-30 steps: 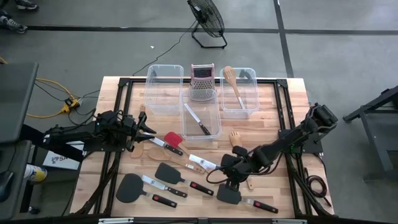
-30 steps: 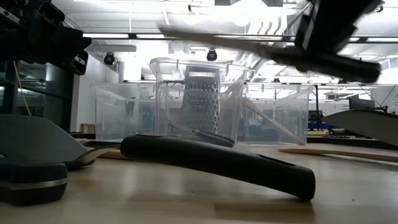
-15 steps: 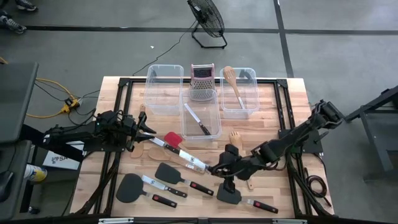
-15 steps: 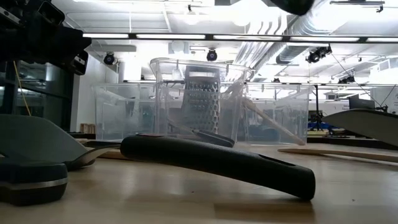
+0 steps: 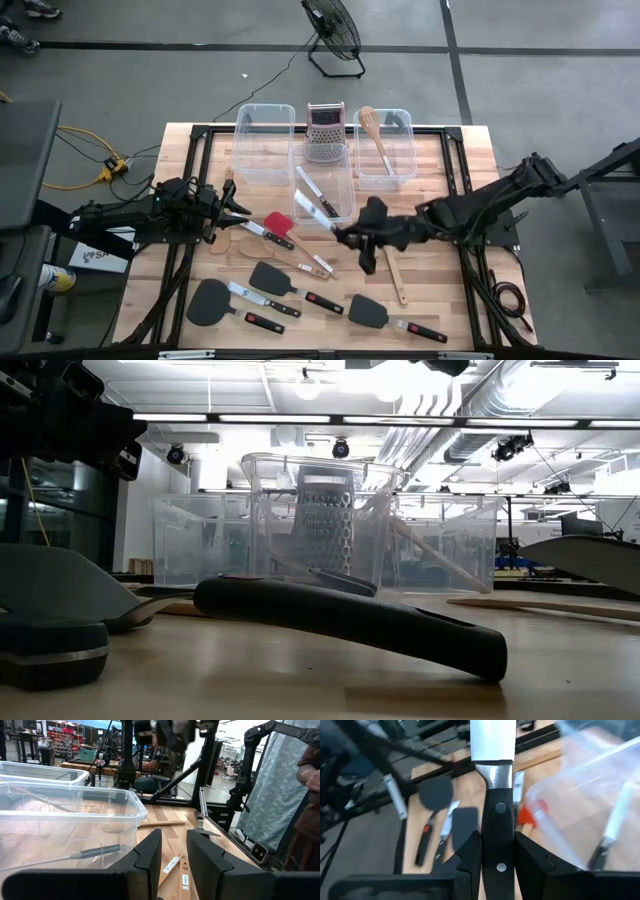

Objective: Pick & Place Kitchen Items
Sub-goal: Put the black table knife into the middle transparent bin, then put the black spatula into the left transparent bin

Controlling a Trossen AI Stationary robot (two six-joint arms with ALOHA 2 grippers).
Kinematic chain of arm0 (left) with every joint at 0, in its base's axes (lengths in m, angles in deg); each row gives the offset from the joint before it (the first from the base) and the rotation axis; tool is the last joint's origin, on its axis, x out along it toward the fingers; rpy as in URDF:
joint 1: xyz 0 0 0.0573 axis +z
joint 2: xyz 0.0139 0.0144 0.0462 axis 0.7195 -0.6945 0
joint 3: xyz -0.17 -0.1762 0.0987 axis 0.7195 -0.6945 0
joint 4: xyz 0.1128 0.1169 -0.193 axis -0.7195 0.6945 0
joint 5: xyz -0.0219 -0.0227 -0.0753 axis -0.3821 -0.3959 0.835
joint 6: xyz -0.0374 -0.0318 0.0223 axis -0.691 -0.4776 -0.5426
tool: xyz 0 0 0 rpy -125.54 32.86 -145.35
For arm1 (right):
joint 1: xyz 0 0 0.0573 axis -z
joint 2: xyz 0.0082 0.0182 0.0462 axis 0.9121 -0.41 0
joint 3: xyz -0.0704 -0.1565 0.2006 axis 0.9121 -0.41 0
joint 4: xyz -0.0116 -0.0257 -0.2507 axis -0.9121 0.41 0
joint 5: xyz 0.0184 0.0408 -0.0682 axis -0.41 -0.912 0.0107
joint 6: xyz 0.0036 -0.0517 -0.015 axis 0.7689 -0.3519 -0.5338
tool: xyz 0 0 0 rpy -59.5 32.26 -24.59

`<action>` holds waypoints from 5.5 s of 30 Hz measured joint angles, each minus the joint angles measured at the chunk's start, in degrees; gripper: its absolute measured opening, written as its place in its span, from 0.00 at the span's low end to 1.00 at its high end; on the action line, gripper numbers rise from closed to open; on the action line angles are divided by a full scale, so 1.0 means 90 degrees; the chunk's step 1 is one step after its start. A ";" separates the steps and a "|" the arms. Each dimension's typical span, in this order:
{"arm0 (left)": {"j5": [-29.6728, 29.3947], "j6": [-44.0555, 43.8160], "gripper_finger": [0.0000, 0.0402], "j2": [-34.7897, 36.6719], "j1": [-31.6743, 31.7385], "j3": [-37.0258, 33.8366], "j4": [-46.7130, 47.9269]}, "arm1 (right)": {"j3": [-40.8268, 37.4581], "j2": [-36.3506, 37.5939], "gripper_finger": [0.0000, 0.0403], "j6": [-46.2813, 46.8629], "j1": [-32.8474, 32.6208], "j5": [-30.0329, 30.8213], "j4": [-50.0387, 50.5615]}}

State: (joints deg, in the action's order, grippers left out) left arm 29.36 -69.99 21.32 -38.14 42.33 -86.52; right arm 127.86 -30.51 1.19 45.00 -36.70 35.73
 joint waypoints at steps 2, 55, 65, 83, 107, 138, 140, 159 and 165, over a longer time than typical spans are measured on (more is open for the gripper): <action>0.0000 0.0001 0.22 0.0000 -0.0001 0.0000 0.0000 | 0.0000 0.0010 0.20 -0.0137 0.0250 -0.0012 0.0000; 0.0000 -0.0001 0.22 -0.0001 -0.0001 0.0000 0.0000 | 0.2074 -0.2390 0.20 0.1227 0.3229 -0.2018 0.2805; 0.0000 0.0001 0.22 0.0001 -0.0001 0.0000 -0.0001 | 0.2072 -0.2480 0.20 0.1255 0.3072 -0.2030 0.2840; 0.0000 0.0001 0.22 -0.0001 0.0001 0.0000 -0.0001 | 0.2072 -0.2614 0.22 0.1400 0.3077 -0.2028 0.3037; 0.0000 0.0001 0.22 -0.0001 -0.0001 0.0000 0.0000 | 0.2072 -0.2613 0.26 0.1213 0.3078 -0.2025 0.3109; 0.0000 0.0001 0.22 -0.0001 -0.0001 0.0000 -0.0001 | 0.2069 -0.2488 0.41 0.0354 0.3196 -0.2048 0.2222; 0.0000 -0.0001 0.22 0.0001 0.0001 0.0000 -0.0001 | 0.2069 -0.2424 0.41 0.0247 0.3156 -0.1997 0.2176; 0.0000 0.0001 0.22 0.0001 -0.0001 0.0000 0.0001 | 0.1738 -0.1200 0.41 -0.1110 0.2392 -0.1448 0.3418; 0.0000 0.0001 0.22 0.0001 -0.0001 0.0000 -0.0001 | 0.0666 -0.0149 0.41 -0.1368 0.1791 -0.1515 0.3392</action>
State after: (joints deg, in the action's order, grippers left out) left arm 29.36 -69.98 21.33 -38.15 42.33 -86.53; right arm 133.85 -31.85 -11.13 61.11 -50.34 66.26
